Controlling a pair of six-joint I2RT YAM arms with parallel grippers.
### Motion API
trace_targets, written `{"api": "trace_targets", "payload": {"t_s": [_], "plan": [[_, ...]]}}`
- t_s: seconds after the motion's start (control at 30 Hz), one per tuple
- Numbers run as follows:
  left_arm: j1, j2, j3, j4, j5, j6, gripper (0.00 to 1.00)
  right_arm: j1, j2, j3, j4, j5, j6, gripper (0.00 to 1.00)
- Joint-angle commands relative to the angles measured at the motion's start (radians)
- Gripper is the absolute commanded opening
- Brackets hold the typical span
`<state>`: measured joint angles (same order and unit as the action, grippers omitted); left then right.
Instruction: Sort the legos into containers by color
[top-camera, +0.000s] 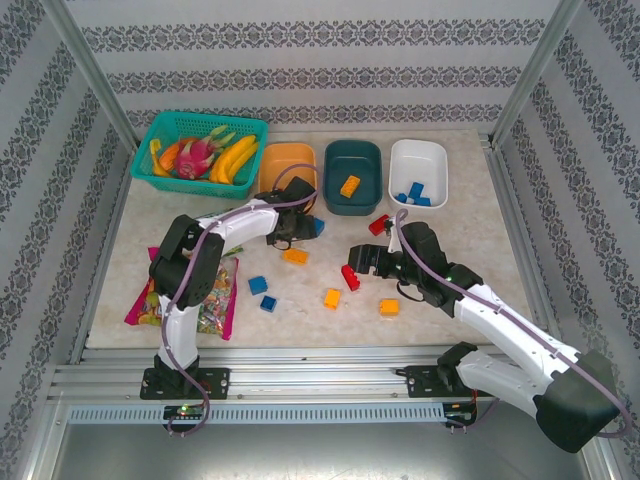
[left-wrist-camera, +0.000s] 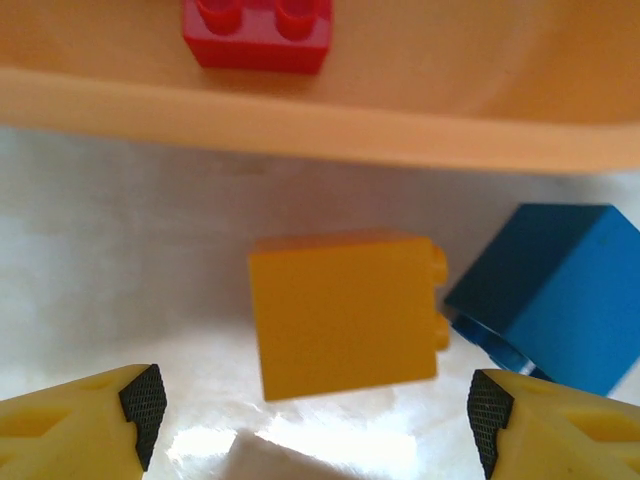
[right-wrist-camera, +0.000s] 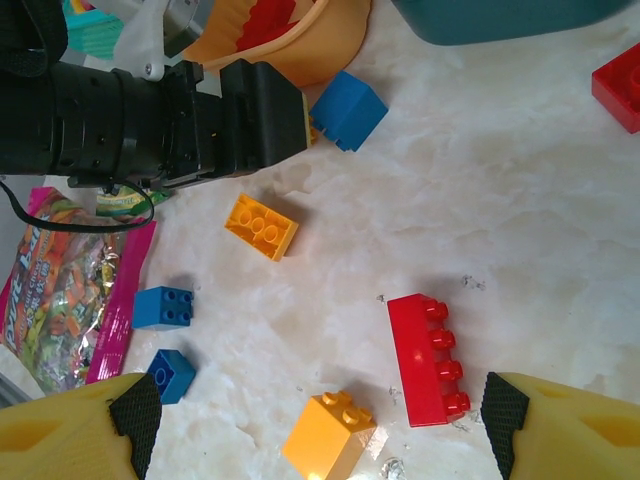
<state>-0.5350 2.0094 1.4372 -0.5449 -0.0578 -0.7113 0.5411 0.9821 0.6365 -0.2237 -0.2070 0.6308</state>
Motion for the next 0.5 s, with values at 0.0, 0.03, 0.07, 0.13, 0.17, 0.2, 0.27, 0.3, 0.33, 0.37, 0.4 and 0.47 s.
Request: {"api": "trace_targets", "payload": {"t_s": [0.0, 0.03, 0.07, 0.13, 0.17, 0.2, 0.27, 0.3, 0.33, 0.37, 0.4, 0.47], "plan": [[0.010, 0.025, 0.056, 0.020, -0.032, 0.007, 0.80, 0.005, -0.007, 0.022, 0.003, 0.025, 0.014, 0.86], [0.010, 0.031, 0.064, 0.013, -0.038, 0.007, 0.80, 0.005, -0.005, 0.022, 0.005, 0.023, 0.015, 0.85], [0.012, 0.036, 0.069, 0.009, -0.042, 0.007, 0.79, 0.005, -0.001, 0.022, 0.010, 0.022, 0.016, 0.86], [0.014, 0.038, 0.066, 0.020, -0.042, 0.007, 0.77, 0.003, 0.011, 0.027, 0.012, 0.015, 0.017, 0.85], [0.016, 0.040, 0.066, 0.026, -0.039, 0.009, 0.76, 0.003, 0.018, 0.031, 0.011, 0.012, 0.016, 0.86], [0.016, 0.046, 0.070, 0.026, -0.036, 0.011, 0.74, 0.002, 0.025, 0.037, 0.011, 0.009, 0.012, 0.86], [0.017, 0.061, 0.085, 0.013, -0.039, 0.016, 0.73, 0.000, 0.039, 0.047, 0.011, 0.005, 0.009, 0.86], [0.018, 0.067, 0.090, 0.008, -0.042, 0.016, 0.72, -0.001, 0.043, 0.050, 0.012, 0.003, 0.009, 0.86], [0.019, 0.070, 0.091, 0.009, -0.044, 0.019, 0.72, -0.002, 0.050, 0.054, 0.014, -0.001, 0.006, 0.86], [0.020, 0.073, 0.092, 0.011, -0.047, 0.021, 0.71, -0.003, 0.056, 0.059, 0.015, -0.002, 0.007, 0.86], [0.022, 0.076, 0.096, 0.011, -0.049, 0.022, 0.70, -0.004, 0.060, 0.063, 0.014, -0.006, 0.007, 0.86], [0.025, 0.088, 0.107, 0.004, -0.047, 0.025, 0.67, -0.005, 0.068, 0.068, 0.016, -0.008, 0.006, 0.86]]}}
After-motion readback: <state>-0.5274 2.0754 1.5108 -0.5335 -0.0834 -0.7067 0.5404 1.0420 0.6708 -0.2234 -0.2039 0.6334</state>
